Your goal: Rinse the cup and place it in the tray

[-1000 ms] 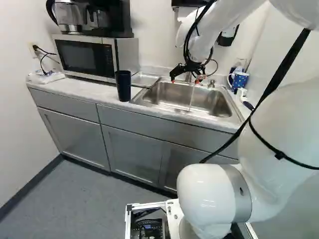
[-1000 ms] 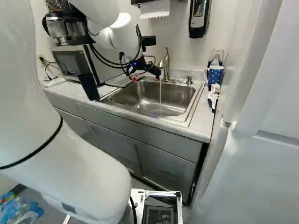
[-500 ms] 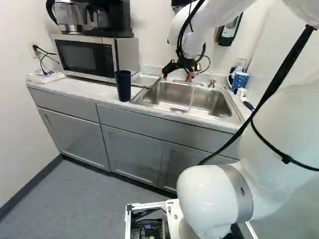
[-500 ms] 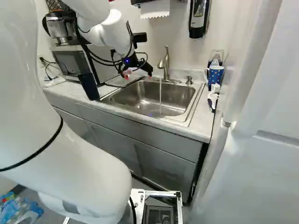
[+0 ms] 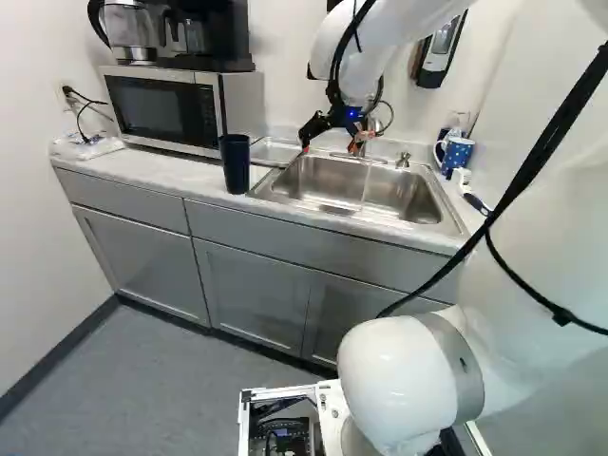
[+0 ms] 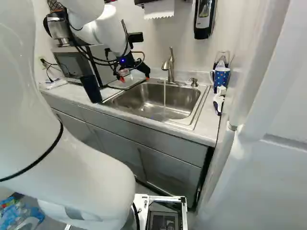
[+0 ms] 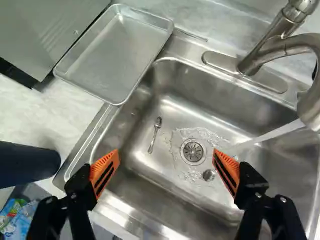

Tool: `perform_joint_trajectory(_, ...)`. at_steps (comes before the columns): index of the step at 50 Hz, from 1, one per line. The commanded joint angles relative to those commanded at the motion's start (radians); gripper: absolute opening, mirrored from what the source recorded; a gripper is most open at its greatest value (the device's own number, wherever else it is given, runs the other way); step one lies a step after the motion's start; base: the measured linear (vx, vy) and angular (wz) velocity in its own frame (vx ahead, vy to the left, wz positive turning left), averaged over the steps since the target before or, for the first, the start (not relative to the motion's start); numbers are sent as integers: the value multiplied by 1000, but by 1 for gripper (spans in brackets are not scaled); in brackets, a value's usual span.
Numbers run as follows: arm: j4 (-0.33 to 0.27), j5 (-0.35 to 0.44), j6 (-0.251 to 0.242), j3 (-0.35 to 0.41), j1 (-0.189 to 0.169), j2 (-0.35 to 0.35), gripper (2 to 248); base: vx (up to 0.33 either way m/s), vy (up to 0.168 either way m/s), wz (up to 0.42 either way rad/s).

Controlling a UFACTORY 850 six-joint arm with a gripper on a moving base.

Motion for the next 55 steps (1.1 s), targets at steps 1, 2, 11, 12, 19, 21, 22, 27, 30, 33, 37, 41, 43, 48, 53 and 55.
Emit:
perform_joint_trajectory(1, 0, -4, 0, 0, 3, 0, 247, 0, 0, 0)
perform_joint_trajectory(2, 0, -8, 0, 0, 5, 0, 247, 0, 0, 0)
perform_joint_trajectory(11, 0, -43, 0, -2, 29, -2, 247, 0, 0, 0)
perform_joint_trajectory(12, 0, -47, 0, -3, 31, -3, 247, 0, 0, 0)
perform_joint_trajectory(19, 0, -72, 0, -5, 52, -5, 247, 0, 0, 0)
perform_joint_trajectory(21, 0, -79, 0, -6, 58, -6, 247, 0, 0, 0)
perform_joint_trajectory(22, 0, -83, 0, -6, 61, -7, 247, 0, 0, 0)
perform_joint_trajectory(27, 0, -97, 0, -9, 77, -9, 247, 0, 0, 0)
perform_joint_trajectory(30, 0, -103, 0, -10, 86, -11, 247, 0, 0, 0)
perform_joint_trajectory(33, 0, -109, 0, -12, 96, -13, 247, 0, 0, 0)
perform_joint_trajectory(37, 0, -117, 0, -15, 109, -16, 247, 0, 0, 0)
perform_joint_trajectory(41, 0, -124, 0, -17, 122, -19, 247, 0, 0, 0)
perform_joint_trajectory(43, 0, -128, 0, -19, 128, -20, 247, 0, 0, 0)
perform_joint_trajectory(48, 0, -138, 0, -23, 144, -24, 247, 0, 0, 0)
perform_joint_trajectory(53, 0, -148, 0, -26, 161, -28, 247, 0, 0, 0)
perform_joint_trajectory(55, 0, -152, 0, -27, 167, -29, 247, 0, 0, 0)
